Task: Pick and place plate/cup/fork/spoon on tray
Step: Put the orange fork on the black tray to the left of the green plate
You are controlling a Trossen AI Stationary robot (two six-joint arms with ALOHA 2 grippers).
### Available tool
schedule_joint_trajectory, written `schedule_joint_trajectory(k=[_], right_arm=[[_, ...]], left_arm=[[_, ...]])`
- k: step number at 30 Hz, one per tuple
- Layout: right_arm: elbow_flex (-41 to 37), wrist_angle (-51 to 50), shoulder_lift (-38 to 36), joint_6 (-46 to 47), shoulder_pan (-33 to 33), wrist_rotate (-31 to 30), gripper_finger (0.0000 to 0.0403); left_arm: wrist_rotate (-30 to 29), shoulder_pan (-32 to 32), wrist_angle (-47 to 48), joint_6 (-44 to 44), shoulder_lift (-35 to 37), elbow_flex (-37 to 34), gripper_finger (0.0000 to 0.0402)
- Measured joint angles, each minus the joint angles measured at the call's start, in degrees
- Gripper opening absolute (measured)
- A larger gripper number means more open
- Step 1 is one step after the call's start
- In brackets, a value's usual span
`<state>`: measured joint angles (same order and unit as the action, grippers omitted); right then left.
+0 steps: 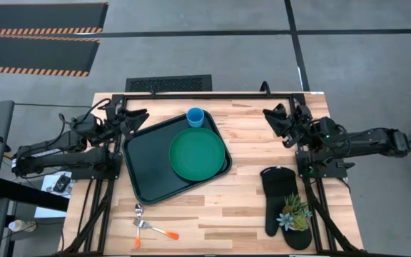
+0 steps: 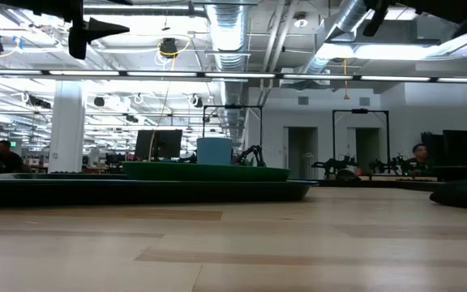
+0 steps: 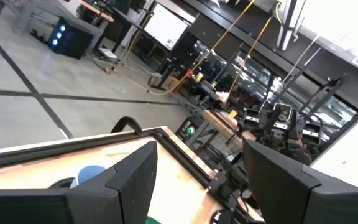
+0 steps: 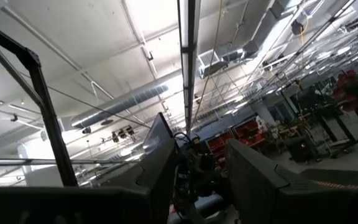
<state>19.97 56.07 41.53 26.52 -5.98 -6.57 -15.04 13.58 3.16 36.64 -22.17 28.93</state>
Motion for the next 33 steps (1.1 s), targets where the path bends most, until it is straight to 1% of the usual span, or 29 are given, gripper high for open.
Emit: schedule_joint_trajectory(k=[4, 8, 11, 14, 18, 20, 25, 30, 33], right_arm=[[0.06, 0.17, 2.02, 3.82, 0.0, 0.0, 0.0168], [2.03, 0.11, 5.14, 5.14, 0.56, 0.22, 0.018], [4.61, 0.14, 8.02, 5.12, 0.78, 0.47, 0.0193], [7.23, -0.16, 11.05, 5.12, 0.76, 1.47, 0.0207], [10.02, -2.68, 14.22, 5.96, 0.74, 2.35, 0.0218], [11.34, -3.68, 15.49, 7.14, 0.74, 2.71, 0.0219], [14.67, -5.04, 17.96, 9.53, 0.77, 5.88, 0.0212], [18.7, -5.06, 19.98, 8.97, 2.37, 7.23, 0.0208], [21.37, -4.96, 20.98, 6.67, 3.84, 7.37, 0.0208]], left_arm=[[0.73, 0.0, 0.04, -0.78, 0.07, 0.57, 0.0242], [0.91, 0.02, 0.04, -3.06, 0.09, 1.95, 0.0253], [1.14, 0.02, 1.01, -3.38, 0.09, 2.21, 0.0255], [2.58, 0.02, 1.15, -3.39, 0.04, 2.21, 0.0252], [2.86, 0.02, 1.01, -2.62, 0.09, 2.21, 0.0247], [3.33, 0.02, 0.87, -2.51, 0.09, 2.21, 0.0245], [6.22, 0.02, 0.9, -2.43, 0.09, 2.21, 0.0245], [6.93, 0.02, -1.53, -2.28, 0.09, 2.21, 0.0245], [7.99, 0.02, -3.42, -0.99, 0.09, 2.21, 0.0245]])
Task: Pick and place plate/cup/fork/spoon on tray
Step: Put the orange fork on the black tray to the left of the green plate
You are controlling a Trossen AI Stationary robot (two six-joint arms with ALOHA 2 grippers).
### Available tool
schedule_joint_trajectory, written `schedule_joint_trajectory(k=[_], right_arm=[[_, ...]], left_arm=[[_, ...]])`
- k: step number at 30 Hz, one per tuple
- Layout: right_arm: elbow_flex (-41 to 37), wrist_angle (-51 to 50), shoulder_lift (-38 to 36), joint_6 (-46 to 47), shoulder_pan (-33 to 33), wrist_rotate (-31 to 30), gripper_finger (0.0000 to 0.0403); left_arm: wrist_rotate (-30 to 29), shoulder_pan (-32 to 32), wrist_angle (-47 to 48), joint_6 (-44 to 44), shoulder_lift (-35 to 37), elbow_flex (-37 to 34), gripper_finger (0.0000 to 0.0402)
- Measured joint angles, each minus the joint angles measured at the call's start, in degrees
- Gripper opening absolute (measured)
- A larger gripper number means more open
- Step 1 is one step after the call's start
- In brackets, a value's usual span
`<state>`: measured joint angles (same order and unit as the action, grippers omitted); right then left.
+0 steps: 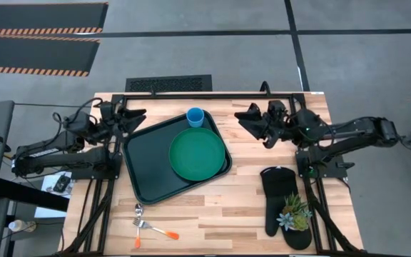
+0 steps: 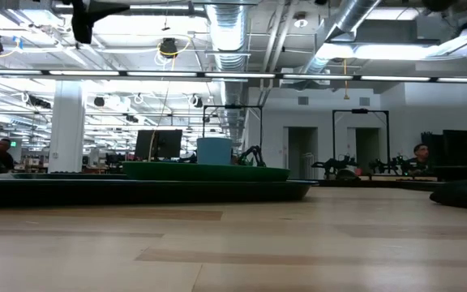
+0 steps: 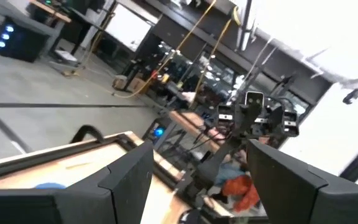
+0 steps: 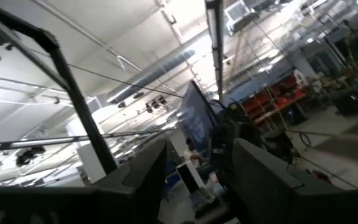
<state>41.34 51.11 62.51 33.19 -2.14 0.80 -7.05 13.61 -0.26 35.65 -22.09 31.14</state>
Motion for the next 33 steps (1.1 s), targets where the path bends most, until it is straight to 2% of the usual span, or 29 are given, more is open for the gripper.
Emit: schedule_joint_trajectory(k=[11, 19, 23, 26, 33], right_arm=[[6.75, -0.2, 5.56, -6.52, 5.66, -0.26, 0.0205], [7.02, -0.01, 6.98, -4.28, 10.0, 0.62, 0.0205], [7.02, -0.14, 4.38, -3.31, 11.63, 1.29, 0.0205], [7.02, -2.85, 1.22, -4.27, 12.68, 3.57, 0.0205], [7.02, -14.43, -5.36, -6.69, 14.63, 3.76, 0.0204]], left_arm=[[8.15, 0.0, -0.8, 1.09, -0.02, 0.0, 0.0245], [10.81, -0.09, -3.96, 9.4, -0.07, 0.0, 0.0245], [13.06, -0.9, -11.41, 14.87, -0.93, 0.0, 0.0245], [14.83, -2.49, -17.06, 15.42, -2.01, 0.0, 0.0245], [14.75, -8.77, -18.88, 19.12, -5.37, 0.0, 0.0245]])
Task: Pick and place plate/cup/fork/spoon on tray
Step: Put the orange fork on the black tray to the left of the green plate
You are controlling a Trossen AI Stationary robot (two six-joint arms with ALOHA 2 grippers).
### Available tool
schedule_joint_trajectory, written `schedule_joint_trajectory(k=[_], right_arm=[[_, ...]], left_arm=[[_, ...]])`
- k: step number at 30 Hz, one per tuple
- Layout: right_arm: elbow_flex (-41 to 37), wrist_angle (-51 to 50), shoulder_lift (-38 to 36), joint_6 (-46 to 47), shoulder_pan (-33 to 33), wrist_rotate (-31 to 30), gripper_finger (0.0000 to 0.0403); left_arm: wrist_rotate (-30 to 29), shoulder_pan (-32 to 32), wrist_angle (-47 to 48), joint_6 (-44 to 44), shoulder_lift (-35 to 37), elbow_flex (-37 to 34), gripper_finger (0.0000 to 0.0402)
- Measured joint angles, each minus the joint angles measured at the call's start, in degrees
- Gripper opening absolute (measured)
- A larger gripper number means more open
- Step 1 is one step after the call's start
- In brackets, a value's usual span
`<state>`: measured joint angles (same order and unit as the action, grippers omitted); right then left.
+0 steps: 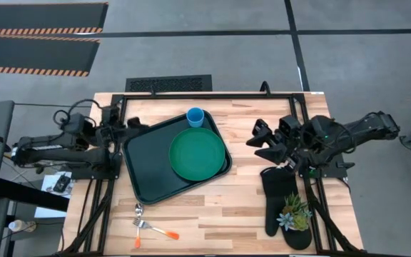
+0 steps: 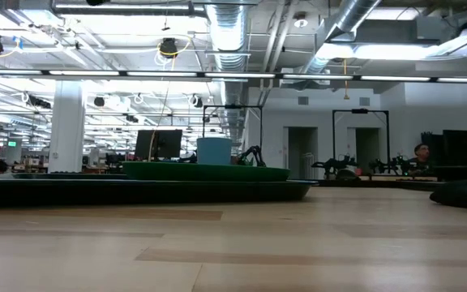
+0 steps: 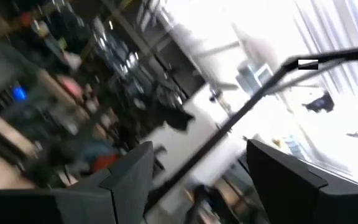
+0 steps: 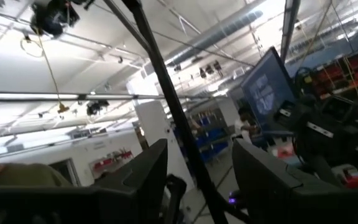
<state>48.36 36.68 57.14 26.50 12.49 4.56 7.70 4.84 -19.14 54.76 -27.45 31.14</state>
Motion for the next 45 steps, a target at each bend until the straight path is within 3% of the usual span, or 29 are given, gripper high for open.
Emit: schedule_joint_trajectory(k=[7, 15, 21, 29, 39, 45], right_arm=[[0.0, -3.86, -1.35, -0.2, -0.37, -0.02, 0.0204], [-0.04, -3.88, -0.87, -2.41, -0.77, -0.07, 0.0204], [-0.04, -3.73, -1.1, -2.59, -2.28, -0.11, 0.0204], [-0.04, -3.68, -1.13, -2.58, -4.78, -0.11, 0.0204], [-0.04, -3.69, -1.14, -2.56, -8.85, -3.31, 0.0204], [-0.04, -3.78, -2.09, -2.56, -12.12, -5.07, 0.0204]], left_arm=[[0.31, -9.0, -9.29, 1.81, -5.39, -0.04, 0.0245], [-4.16, -13.76, -10.23, -9.45, -5.91, 7.55, 0.0245], [-6.4, -14.31, 5.63, -19.73, -5.89, 19.4, 0.0245], [-15.09, -14.31, 33.42, -32.18, -5.91, 37.44, 0.0245], [-23.58, -14.31, 52.5, -43.18, -5.67, 54.63, 0.0245], [-32.45, -14.29, 61.72, -48.56, -4.78, 61.71, 0.0245]])
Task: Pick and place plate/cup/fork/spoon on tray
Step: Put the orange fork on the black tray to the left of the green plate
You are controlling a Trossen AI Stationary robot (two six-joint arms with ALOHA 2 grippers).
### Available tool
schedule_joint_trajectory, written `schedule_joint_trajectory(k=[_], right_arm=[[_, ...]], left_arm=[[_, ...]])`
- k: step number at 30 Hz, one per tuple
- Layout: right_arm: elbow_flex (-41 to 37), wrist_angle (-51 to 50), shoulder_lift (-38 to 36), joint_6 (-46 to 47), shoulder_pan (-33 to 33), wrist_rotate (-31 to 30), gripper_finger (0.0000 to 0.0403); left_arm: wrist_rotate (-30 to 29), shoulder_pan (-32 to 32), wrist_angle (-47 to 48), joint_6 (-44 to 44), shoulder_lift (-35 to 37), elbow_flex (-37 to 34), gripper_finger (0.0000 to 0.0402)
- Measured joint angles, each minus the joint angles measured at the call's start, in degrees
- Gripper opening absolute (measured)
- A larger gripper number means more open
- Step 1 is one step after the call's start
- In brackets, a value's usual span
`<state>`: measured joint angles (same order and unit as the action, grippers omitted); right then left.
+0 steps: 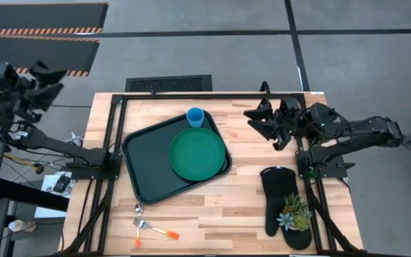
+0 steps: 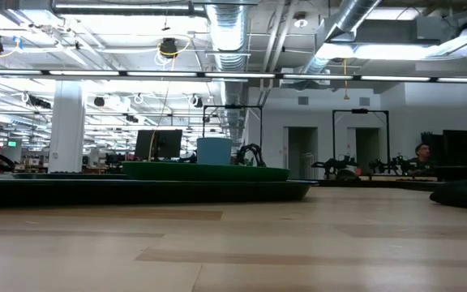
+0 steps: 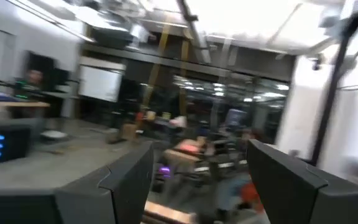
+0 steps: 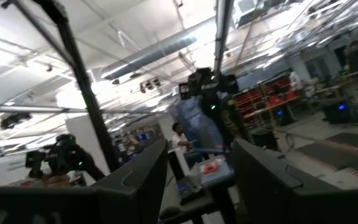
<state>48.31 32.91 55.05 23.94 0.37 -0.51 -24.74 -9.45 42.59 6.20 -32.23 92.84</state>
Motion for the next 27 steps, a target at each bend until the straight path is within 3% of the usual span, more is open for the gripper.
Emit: schedule_joint_trajectory(k=[5, 9, 13, 16, 19, 21, 24, 27], right_arm=[[0.01, -1.54, -1.24, 0.01, -2.49, -1.79, 0.0205], [0.01, -5.66, -2.53, 0.02, -3.7, -4.89, 0.0205], [0.01, -7.92, -3.41, 0.03, -4.34, -6.11, 0.0205], [0.02, -8.75, -3.45, 0.02, -4.34, -6.27, 0.0205], [0.02, -9.69, -3.46, 0.01, -4.34, -7.58, 0.0205], [0.02, -10.87, -3.45, 0.0, -4.54, -8.78, 0.0205], [0.02, -13.31, -3.45, 0.07, -5.04, -10.1, 0.0205], [0.02, -15.05, -3.45, 0.11, -5.67, -10.25, 0.0205]], left_arm=[[-13.51, 0.02, 7.32, -3.71, 0.93, 4.59, 0.0245], [-28.52, 0.09, 14.75, -3.85, 1.36, 8.51, 0.0245], [-44.35, 1.26, 25.09, 0.46, 1.34, 13.18, 0.0245], [-49.63, 2.46, 32.81, 8.15, 1.38, 15.89, 0.0245], [-42.26, 3.38, 37.85, 16.27, 1.44, 16.98, 0.0245], [-30.73, 3.93, 39.3, 18.93, 1.47, 15.21, 0.0245], [-8.73, 4.91, 39.19, 24.15, 1.06, 8.72, 0.0245], [3.29, 7.27, 39.63, 28.8, 0.11, -0.52, 0.0245]])
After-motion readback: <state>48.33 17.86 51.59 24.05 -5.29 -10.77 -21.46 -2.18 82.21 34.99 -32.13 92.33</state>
